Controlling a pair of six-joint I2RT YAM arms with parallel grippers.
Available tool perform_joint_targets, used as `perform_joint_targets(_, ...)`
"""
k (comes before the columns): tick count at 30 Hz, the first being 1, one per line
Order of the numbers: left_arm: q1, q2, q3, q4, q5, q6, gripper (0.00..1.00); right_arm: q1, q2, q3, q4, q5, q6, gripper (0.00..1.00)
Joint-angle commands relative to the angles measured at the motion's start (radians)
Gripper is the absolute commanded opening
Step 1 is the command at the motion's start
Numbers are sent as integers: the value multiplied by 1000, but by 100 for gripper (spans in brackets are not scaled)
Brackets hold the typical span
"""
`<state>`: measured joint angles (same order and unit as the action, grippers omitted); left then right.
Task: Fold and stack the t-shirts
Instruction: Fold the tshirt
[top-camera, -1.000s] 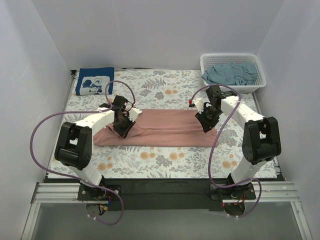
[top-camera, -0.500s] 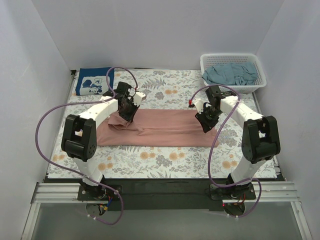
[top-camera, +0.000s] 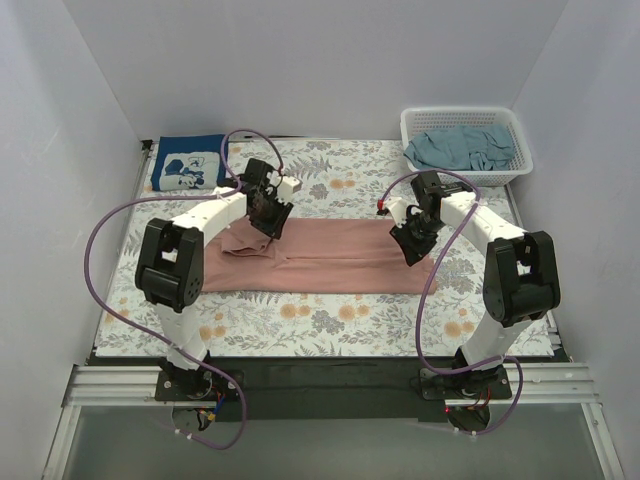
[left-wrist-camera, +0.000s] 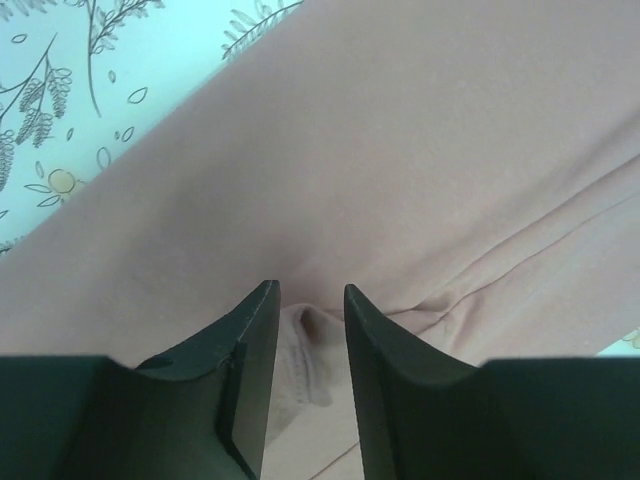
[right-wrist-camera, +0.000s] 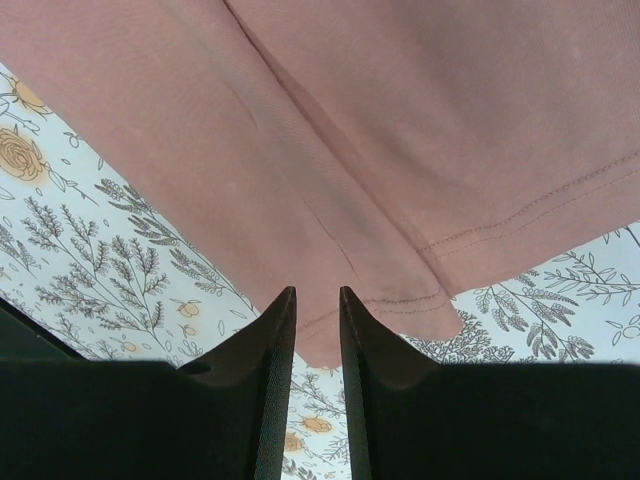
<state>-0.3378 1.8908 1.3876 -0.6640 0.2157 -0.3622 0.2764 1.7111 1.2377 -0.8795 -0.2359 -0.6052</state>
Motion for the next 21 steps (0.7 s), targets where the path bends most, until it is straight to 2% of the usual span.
perform_joint_targets(1,-7,-85,-2,40,14,-11,32,6,7,19,11,-43,2,30)
perform_joint_targets(5,63,-208,-53,3,85,-47,33,20,-4,28,11,-62,13,30)
perform_joint_targets(8,167,-327,-145,-35,151,-64,31,29,-16,32,11,-78,21,30)
perform_joint_targets(9,219,-349,-166,-45,162,-54,30,32,-15,32,11,-83,22,30)
perform_joint_targets(13,258,-426,-309,-62,146,9,21,50,1,48,16,-95,33,29)
perform_joint_targets(17,263,-401,-410,1,111,23,16,66,18,51,28,-92,50,27)
perform_joint_targets(21,261,-322,-420,44,77,9,15,69,22,25,43,-83,53,26)
